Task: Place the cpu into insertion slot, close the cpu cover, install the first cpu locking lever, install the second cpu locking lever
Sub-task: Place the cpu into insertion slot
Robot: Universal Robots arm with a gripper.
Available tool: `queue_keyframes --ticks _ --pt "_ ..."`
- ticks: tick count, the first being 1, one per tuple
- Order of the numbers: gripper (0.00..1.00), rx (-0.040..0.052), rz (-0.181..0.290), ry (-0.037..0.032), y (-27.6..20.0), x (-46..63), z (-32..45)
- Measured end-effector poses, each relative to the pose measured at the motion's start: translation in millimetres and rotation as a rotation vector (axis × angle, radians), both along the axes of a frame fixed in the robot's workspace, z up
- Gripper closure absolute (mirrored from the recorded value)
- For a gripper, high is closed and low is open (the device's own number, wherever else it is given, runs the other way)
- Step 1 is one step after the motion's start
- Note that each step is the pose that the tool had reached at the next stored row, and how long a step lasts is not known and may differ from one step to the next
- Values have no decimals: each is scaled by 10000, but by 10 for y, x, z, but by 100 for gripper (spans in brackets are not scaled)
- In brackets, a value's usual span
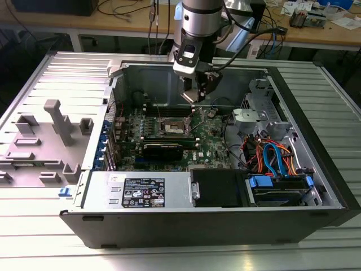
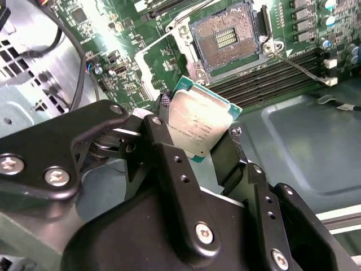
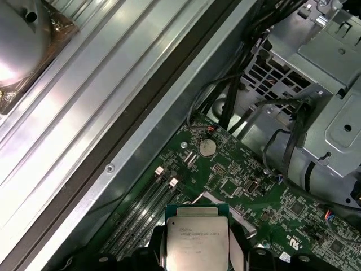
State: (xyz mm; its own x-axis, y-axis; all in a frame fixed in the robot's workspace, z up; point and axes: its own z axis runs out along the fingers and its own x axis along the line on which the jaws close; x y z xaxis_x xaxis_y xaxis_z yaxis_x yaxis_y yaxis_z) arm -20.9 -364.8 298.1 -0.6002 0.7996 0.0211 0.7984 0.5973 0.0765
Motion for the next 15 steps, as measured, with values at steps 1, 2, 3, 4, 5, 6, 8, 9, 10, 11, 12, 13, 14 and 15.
queue_keyframes --ticks 1,2,3,4,5,6,8,9,10,11,12,13,14,15 --pt "46 0 -80 0 0 0 -6" --pt "46 0 -153 1 0 0 -12" --pt "46 -1 -210 0 0 -1 -17" --pt "46 -1 -276 1 0 -1 -22" --pt "46 -2 -336 1 0 -1 -25" --pt "46 -2 -406 2 0 -2 -27" --pt "46 -1 -412 1 0 -2 -28" --pt "46 -1 -412 1 0 -2 -28" --pt "46 -1 -413 1 0 -2 -28" --pt "46 -1 -418 0 0 -2 -30" --pt "46 4 -468 0 1 -1 -38" --pt "46 2 -605 3 0 -2 -42" --pt "46 -1 -875 7 0 -2 -50" --pt "46 -1 -1028 8 0 -2 -55"
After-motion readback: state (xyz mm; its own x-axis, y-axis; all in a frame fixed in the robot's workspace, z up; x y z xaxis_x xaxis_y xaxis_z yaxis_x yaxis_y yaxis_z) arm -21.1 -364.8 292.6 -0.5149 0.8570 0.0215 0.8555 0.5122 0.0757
